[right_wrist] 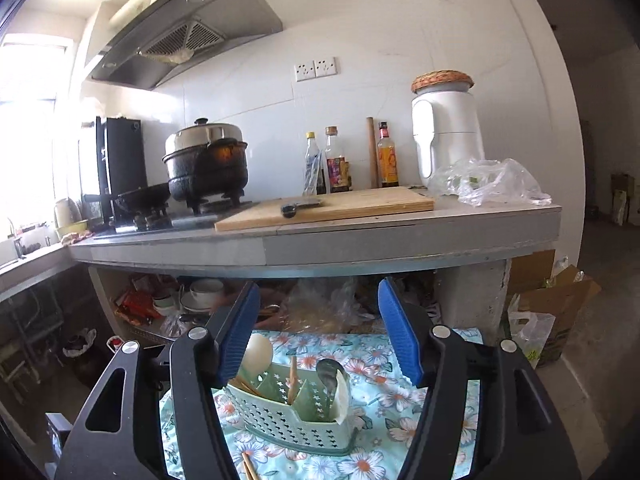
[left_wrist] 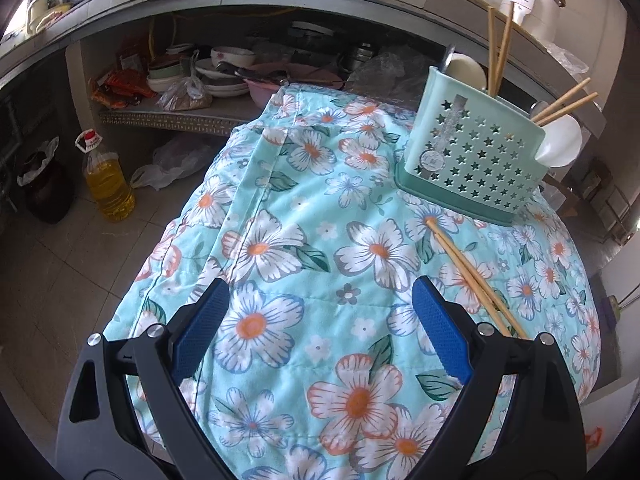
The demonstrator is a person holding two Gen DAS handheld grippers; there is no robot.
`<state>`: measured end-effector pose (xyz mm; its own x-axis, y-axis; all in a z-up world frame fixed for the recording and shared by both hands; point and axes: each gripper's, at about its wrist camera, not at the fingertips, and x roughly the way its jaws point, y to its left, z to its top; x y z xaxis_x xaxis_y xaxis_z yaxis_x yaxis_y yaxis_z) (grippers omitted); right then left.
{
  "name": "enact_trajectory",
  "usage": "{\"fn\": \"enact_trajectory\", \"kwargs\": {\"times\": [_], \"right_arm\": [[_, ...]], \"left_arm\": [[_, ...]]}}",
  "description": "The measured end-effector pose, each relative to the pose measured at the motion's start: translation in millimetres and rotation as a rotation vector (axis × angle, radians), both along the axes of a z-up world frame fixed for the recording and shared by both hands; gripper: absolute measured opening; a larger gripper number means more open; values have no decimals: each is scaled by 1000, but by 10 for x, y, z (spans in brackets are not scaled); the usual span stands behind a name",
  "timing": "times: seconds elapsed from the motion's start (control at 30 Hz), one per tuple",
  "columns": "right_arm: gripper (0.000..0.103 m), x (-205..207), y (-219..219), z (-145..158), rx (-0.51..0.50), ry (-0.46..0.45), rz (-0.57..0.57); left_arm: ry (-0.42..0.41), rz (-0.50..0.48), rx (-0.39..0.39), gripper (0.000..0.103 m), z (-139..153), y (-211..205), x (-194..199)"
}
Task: Organize utensils
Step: 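Grasp a wooden chopstick on the quilt with the left gripper while the right gripper approaches another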
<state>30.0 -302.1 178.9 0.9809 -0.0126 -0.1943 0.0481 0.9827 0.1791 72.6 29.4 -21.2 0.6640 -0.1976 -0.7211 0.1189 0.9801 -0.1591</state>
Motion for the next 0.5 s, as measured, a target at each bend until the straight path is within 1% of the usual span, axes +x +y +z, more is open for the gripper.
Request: {"fn": "enact_trajectory", "kwargs": {"times": [0.07, 0.13, 0.23, 0.33, 0.37, 0.43, 0.5], "right_arm": [[60, -142, -101, -131, 22, 33, -8], [60, -215, -177, -309, 52, 94, 4], [60, -181, -219, -740, 109, 254, 91], [60, -29, -116, -1286, 142, 474, 226], [60, 8, -68, -1443, 142, 530, 253], [60, 82, 16, -1727, 155, 619, 305], [57, 163, 69, -1966, 187, 691, 357]], "left_arm": [[-24, -32, 10, 90, 35, -91, -30], [-35, -58, 14, 91, 57, -174, -50], [-40, -100, 17, 91, 62, -303, -77], [-29, -134, 34, 91, 33, -427, -95], [-27, -143, 38, 90, 19, -458, -102], [-19, -157, 43, 90, -7, -512, -115], [-11, -169, 43, 90, -29, -552, -129]]}}
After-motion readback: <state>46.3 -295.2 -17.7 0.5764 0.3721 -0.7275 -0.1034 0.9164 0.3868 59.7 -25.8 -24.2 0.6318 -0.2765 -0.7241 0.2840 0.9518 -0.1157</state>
